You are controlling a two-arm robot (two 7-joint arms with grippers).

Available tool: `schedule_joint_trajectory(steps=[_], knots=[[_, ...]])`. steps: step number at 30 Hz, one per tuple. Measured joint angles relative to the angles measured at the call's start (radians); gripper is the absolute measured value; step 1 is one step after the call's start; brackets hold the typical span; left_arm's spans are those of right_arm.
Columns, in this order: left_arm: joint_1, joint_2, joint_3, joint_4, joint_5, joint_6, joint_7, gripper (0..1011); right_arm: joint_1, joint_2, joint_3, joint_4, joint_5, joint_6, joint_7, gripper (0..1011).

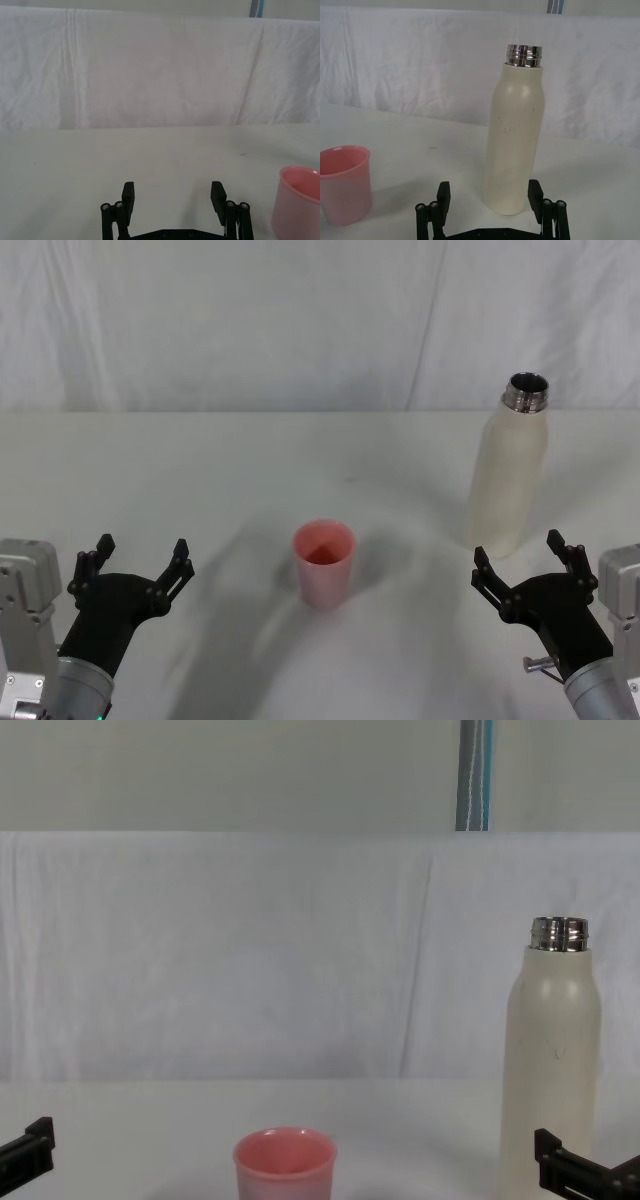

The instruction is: Grasp the thermos with one hand and pour water into the cup lid.

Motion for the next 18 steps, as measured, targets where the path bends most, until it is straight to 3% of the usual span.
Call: schedule_joint_trajectory(steps=[11,18], knots=[[0.000,0.000,0.000,0.000,0.000,0.000,0.000,1001,-0.015,-0.005,0.023,-0.019,0.004,0.005,0.032,1001],[0.000,0.000,0.000,0.000,0.000,0.000,0.000,1001,-0.022,-0.015,0.060,-0.041,0.069,0.028,0.095,1001]])
